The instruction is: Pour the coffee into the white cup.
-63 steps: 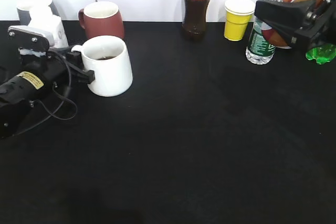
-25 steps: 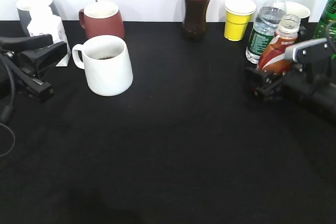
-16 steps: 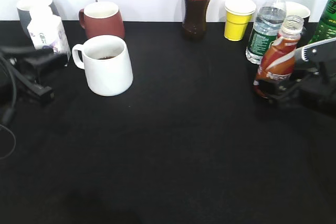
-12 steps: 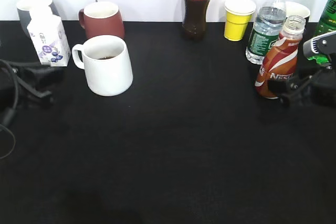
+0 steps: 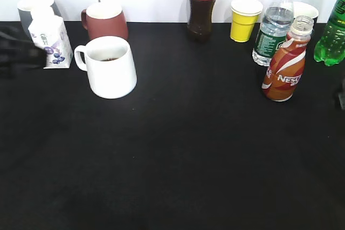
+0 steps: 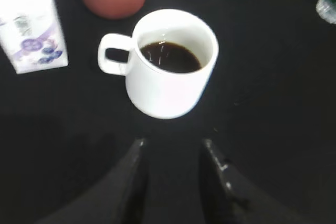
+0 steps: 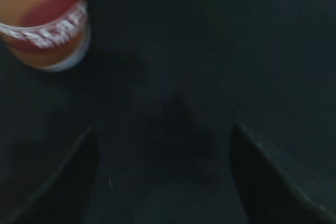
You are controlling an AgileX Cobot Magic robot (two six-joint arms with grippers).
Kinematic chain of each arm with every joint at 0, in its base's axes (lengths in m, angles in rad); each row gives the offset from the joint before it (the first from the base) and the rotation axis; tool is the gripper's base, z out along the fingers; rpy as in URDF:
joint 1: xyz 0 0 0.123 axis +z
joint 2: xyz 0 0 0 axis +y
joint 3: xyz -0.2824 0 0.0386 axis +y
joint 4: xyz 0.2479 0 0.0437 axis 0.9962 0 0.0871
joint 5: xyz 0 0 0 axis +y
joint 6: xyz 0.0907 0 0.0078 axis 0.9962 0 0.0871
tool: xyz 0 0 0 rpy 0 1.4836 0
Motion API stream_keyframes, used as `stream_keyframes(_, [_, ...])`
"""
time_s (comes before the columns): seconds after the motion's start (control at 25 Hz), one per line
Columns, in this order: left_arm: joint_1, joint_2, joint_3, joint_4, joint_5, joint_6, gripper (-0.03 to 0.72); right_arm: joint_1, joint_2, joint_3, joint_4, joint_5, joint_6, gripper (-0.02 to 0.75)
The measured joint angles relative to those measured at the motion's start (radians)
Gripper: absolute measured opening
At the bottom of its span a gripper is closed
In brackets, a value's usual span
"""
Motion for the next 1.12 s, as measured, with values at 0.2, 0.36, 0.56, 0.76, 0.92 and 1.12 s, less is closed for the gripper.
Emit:
stream_keyframes(0.2, [0.0,-0.226,0.0,0.017,0.223,0.002,0.255,0.132,-0.216,-0.179,0.578,0.276,-0.448,0.586])
stream_keyframes(0.36, [0.0,-0.452,-0.001,0.017,0.446,0.128,0.255,0.137,-0.638,-0.163,0.693,0.445,-0.504,0.585])
stream_keyframes(0.56, [0.0,-0.794,0.154,0.009,0.554,0.18,0.255,0.137,-1.147,-0.071,0.68,0.82,-0.504,0.585])
stream_keyframes(0.76, [-0.002,-0.934,0.2,-0.033,0.618,0.258,0.255,0.139,-1.262,0.052,0.557,0.78,-0.503,0.585])
stream_keyframes(0.92, [-0.002,-0.934,0.203,-0.07,0.627,0.307,0.255,0.139,-1.265,0.082,0.622,0.685,-0.54,0.584])
stream_keyframes(1.12, [-0.002,-0.934,0.203,-0.078,0.627,0.31,0.255,0.139,-1.265,0.082,0.656,0.679,-0.592,0.584])
